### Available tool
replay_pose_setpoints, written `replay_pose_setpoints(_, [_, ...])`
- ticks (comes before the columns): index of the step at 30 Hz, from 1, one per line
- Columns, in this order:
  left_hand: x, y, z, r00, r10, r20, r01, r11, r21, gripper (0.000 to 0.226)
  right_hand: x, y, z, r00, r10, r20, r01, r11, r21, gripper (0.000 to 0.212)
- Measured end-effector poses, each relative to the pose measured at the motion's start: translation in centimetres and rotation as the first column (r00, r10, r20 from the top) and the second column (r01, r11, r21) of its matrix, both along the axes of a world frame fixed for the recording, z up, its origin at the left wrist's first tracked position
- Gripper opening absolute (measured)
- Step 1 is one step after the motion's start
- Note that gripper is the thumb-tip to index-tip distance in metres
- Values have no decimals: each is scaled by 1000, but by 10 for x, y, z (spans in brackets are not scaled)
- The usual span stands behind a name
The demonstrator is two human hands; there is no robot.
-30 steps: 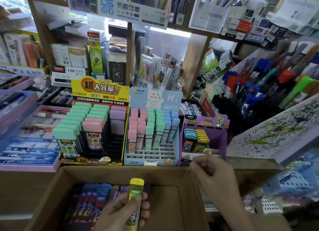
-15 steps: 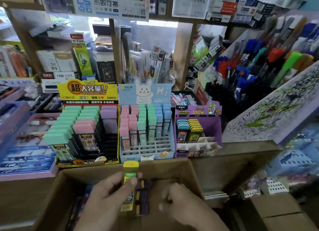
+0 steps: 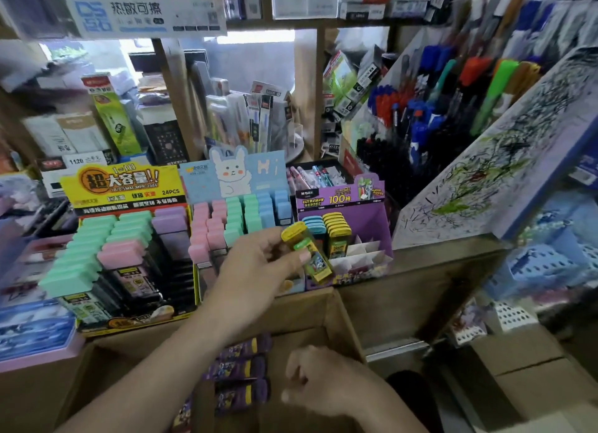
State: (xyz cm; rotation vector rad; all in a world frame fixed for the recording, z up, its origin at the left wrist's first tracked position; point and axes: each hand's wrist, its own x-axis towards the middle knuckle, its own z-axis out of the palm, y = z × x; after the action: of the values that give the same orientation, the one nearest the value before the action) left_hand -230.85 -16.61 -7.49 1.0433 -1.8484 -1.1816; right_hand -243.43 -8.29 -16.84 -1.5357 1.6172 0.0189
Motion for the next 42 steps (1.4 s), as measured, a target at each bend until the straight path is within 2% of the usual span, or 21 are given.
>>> replay_pose_setpoints(3, [-18,-14,-2,997,-14,82,20,997,-69,4,-1,5,-2,1000,5,-26,-7,998,-59,33])
replay_pose_setpoints(5, [-25,-20,-5,992,8,122,4,996,-92,11,-1,7,-5,1000,0,-25,-2,998,-65,35])
replay_pose_setpoints(10, [-37,-21,-8,980,93,174,-48,968,-248,21,-6,0,-5,999,1,38,-1,1000,5,39])
replay_pose_setpoints(13, [-41,-20,-9,980,102,168,-48,954,-296,16,-5,0,-4,999,17,41,-18,1000,10,40])
replay_pose_setpoints(16, [-42,-21,-11,985,102,137,-57,953,-299,18,-1,2,-4,999,46,-9,-47,998,-43,38])
replay_pose_setpoints(26, [-41,-22,-22,995,86,50,-65,942,-328,14,0,1,4,999,-12,40,11,1000,27,38])
replay_pose_setpoints(33, [-42,-18,-28,984,87,155,-27,935,-354,13,0,0,3,1000,-3,31,2,999,34,37])
replay_pose_setpoints(38, [-50,-15,-28,986,91,143,-49,961,-272,13,0,0,2,999,-3,32,2,1000,30,38])
replay_pose_setpoints(42, [-53,-11,-34,973,105,204,-49,964,-263,13,-1,0,2,1000,1,27,-1,1000,26,39])
